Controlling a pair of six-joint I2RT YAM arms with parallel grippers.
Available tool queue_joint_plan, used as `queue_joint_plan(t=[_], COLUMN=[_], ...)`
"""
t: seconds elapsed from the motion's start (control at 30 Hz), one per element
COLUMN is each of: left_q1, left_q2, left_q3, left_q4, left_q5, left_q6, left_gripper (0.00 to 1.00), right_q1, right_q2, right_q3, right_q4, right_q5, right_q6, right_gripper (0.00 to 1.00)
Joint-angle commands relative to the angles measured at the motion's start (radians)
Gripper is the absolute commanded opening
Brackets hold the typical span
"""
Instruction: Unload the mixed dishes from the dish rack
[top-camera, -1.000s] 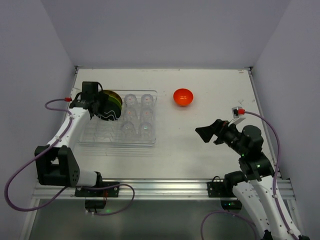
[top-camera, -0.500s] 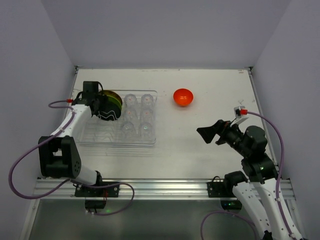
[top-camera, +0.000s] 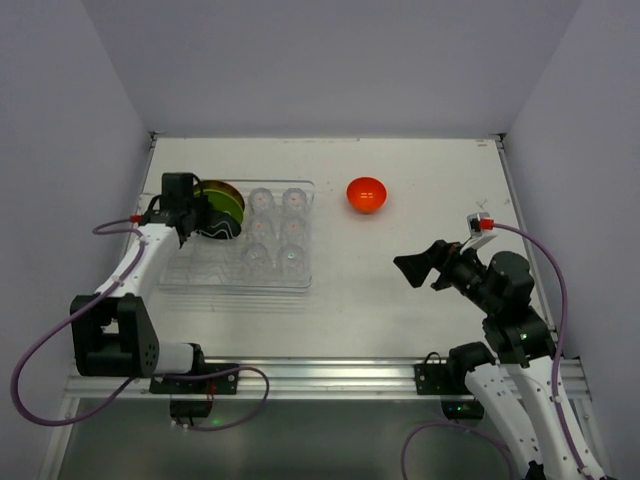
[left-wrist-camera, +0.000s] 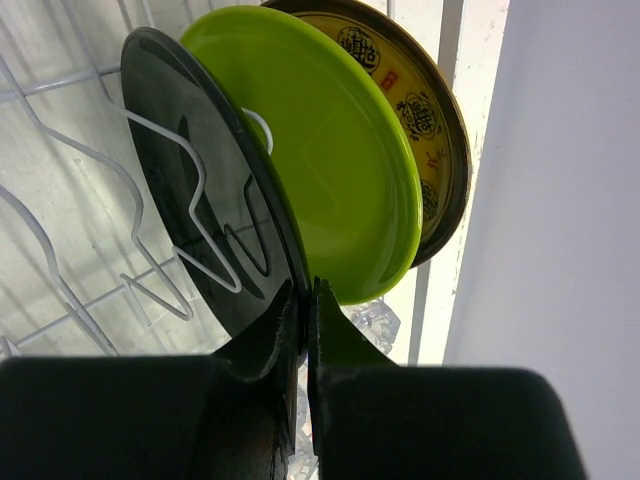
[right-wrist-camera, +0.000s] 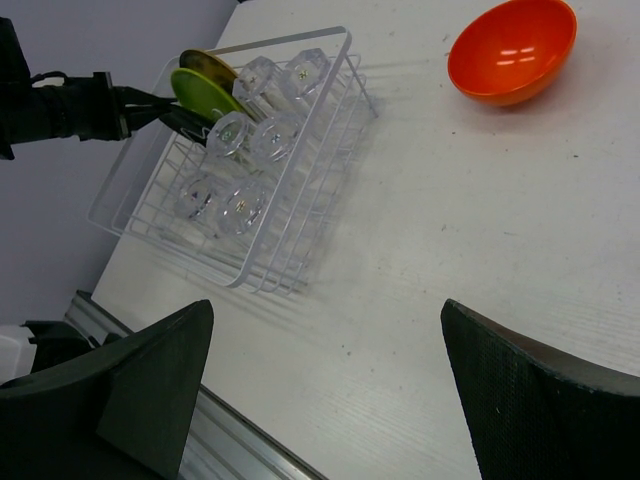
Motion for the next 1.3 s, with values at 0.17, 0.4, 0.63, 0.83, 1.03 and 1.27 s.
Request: queue_joint_plan(t=[0.17,0.4,0.63,0.83,1.03,1.27], left_q1=[0.009,0.009,0.007,0.004,-0.172,-0.855], left_q2=[-0.129,-0.261,-0.397,-0.555,-0.513,-0.188], left_q3=[-0.020,-0.066,-0.076,-0.096,0.124,0.422], left_q4=[-0.019,0.014,0.028,0.204,0.309,0.079], left_q5=[-0.054,-0.085,-0.087,-0.053,0.179,-0.422], left_q6=[-0.076,-0.097,-0.018,0.333,0.858,1.419], left_gripper=[0.00,0.00,0.00,0.00,0.00,0.00], right_q1=[-0.001,0.001,-0.001,-0.001,-0.001,-0.002], right_q2=[-0.007,-0.012,-0.017,-0.030,-0.116,0.147], right_q3=[0.013,0.029,0.045,0.052,0.068,0.316], right_q4=[0.003,-0.005,-0.006,0.007,0.066,-0.075], right_q5=[0.018,0.035,0.055,0.081,0.151,0.354], right_q6=[-0.019,-0.031,-0.034,0.024,0.099,0.153], right_gripper=[0.98,0.98,0.98,0.99,0.99,0.99])
